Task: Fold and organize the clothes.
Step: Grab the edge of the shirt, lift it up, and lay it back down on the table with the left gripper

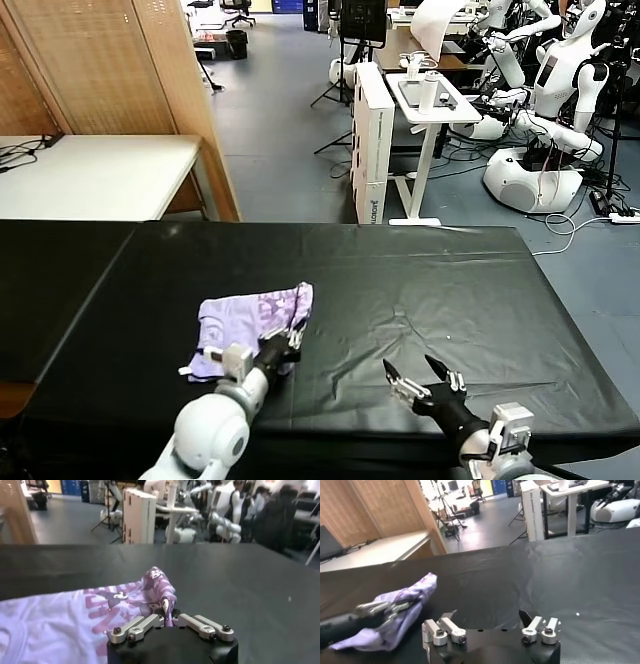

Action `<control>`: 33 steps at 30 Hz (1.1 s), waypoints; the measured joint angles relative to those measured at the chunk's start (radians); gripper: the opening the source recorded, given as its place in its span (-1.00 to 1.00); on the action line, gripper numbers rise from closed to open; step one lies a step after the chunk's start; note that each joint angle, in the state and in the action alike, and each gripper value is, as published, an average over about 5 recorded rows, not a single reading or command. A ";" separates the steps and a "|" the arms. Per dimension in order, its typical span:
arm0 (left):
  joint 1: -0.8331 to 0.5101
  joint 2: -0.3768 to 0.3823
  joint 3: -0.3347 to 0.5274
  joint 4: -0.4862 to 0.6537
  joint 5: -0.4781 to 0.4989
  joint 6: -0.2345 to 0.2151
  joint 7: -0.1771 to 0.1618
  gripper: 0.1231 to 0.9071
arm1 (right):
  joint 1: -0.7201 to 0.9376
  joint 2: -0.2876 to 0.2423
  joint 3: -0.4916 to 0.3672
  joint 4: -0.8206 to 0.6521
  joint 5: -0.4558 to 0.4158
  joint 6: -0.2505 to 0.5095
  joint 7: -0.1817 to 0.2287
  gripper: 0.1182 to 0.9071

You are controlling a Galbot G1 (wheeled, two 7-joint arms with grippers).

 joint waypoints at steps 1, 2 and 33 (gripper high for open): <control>-0.013 -0.008 0.009 0.014 0.004 -0.004 -0.002 -0.85 | -0.005 0.002 0.004 0.003 -0.002 0.000 0.000 1.00; -0.026 -0.017 0.017 0.029 0.007 -0.007 -0.003 -0.85 | -0.009 0.004 0.007 0.005 -0.004 0.001 0.000 1.00; -0.101 -0.126 0.165 0.102 -0.084 -0.077 0.011 0.95 | -0.023 0.020 0.005 0.008 -0.046 0.006 -0.011 1.00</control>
